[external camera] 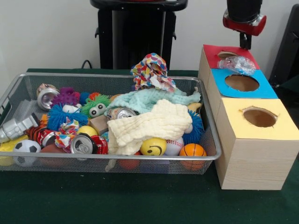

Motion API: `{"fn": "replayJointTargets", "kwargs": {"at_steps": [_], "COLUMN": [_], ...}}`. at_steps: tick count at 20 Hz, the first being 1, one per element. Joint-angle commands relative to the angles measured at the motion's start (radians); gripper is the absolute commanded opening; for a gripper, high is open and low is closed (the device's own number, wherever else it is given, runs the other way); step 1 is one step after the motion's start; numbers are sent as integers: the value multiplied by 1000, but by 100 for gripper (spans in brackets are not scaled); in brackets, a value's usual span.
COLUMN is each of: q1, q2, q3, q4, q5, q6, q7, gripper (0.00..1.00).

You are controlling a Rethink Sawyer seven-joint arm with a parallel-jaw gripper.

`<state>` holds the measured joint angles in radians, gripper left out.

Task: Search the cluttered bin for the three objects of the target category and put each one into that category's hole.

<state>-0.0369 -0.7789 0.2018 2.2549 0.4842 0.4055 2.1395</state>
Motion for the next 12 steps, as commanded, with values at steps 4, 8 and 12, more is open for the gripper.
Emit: {"fn": "replayJointTargets", "kwargs": {"at_steps": [4, 8, 12], "q1": [25, 90, 103], "q2": [-15, -25, -19], "q3": [-206, -298, -325], "q4": [-176, -243, -274], "q5": [-3, -44, -47], "q6": [59, 144, 178], "q7": [248, 277, 269], "gripper": [0, 0, 0]}}
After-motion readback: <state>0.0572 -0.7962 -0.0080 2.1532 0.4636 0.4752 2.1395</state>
